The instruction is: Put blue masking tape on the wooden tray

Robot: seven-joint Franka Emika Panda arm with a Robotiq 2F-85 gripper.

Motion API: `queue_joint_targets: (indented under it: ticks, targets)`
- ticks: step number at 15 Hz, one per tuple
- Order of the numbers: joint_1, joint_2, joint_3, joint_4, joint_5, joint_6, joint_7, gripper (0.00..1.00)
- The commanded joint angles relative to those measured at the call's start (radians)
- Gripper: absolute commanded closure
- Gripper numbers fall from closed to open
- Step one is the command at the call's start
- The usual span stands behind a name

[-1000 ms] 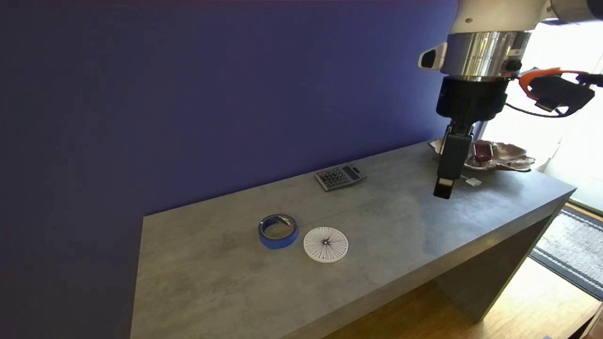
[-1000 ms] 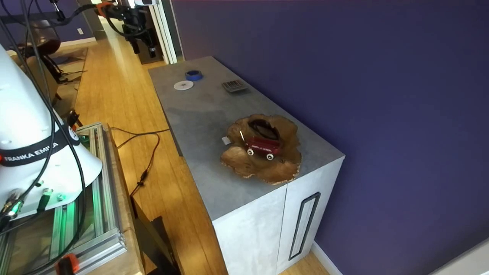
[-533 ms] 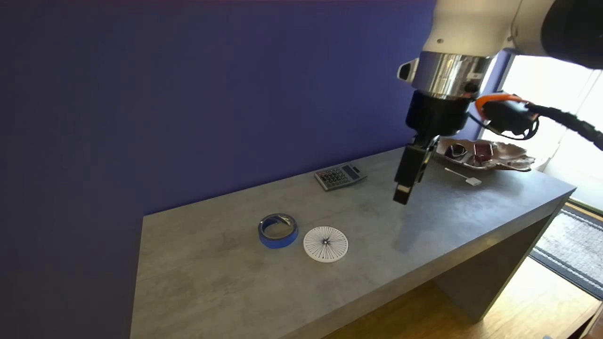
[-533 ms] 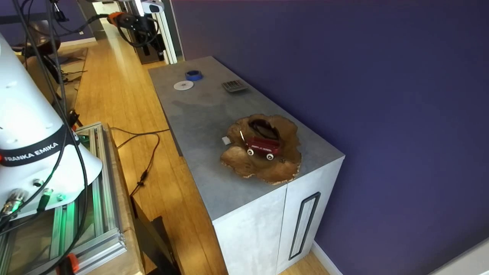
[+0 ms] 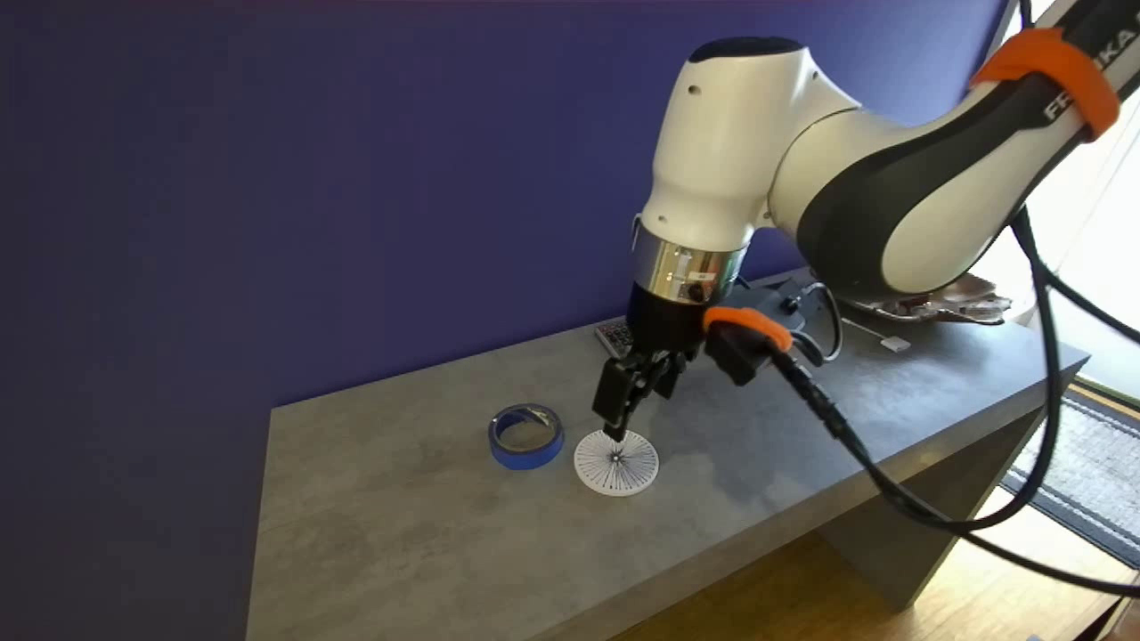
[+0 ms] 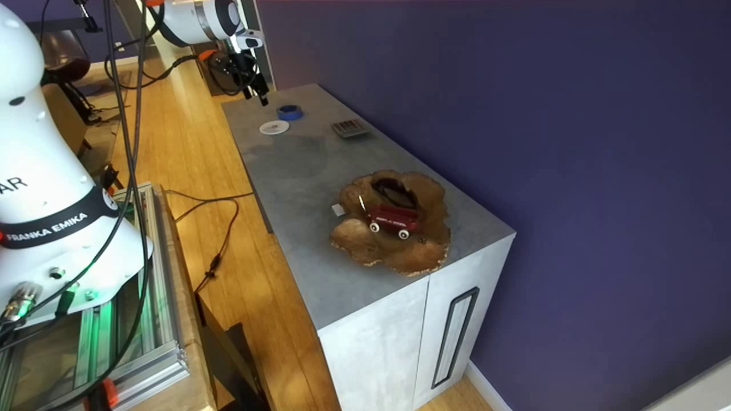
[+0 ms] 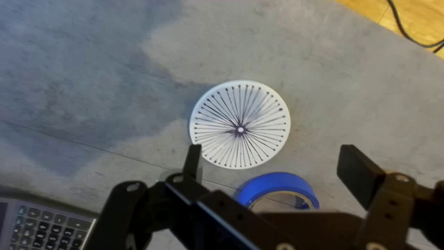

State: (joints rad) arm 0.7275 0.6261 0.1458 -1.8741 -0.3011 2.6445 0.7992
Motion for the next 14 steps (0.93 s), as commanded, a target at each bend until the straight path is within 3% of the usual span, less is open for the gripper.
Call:
queue_joint_targets:
  ticks: [1, 8, 10, 12, 14]
  targets:
    - [0.094, 0.158, -0.081, 0.252, 0.023, -0.057, 0.028, 0.0]
    - [0.082, 0.379, -0.105, 0.62, 0.091, -0.194, -0.086, 0.0]
    - [0.071, 0.436, -0.107, 0.716, 0.108, -0.243, -0.123, 0.06]
    - [0.034, 0.504, -0.073, 0.819, 0.122, -0.295, -0.179, 0.12]
    - [0.004, 0.561, -0.039, 0.912, 0.15, -0.348, -0.251, 0.12]
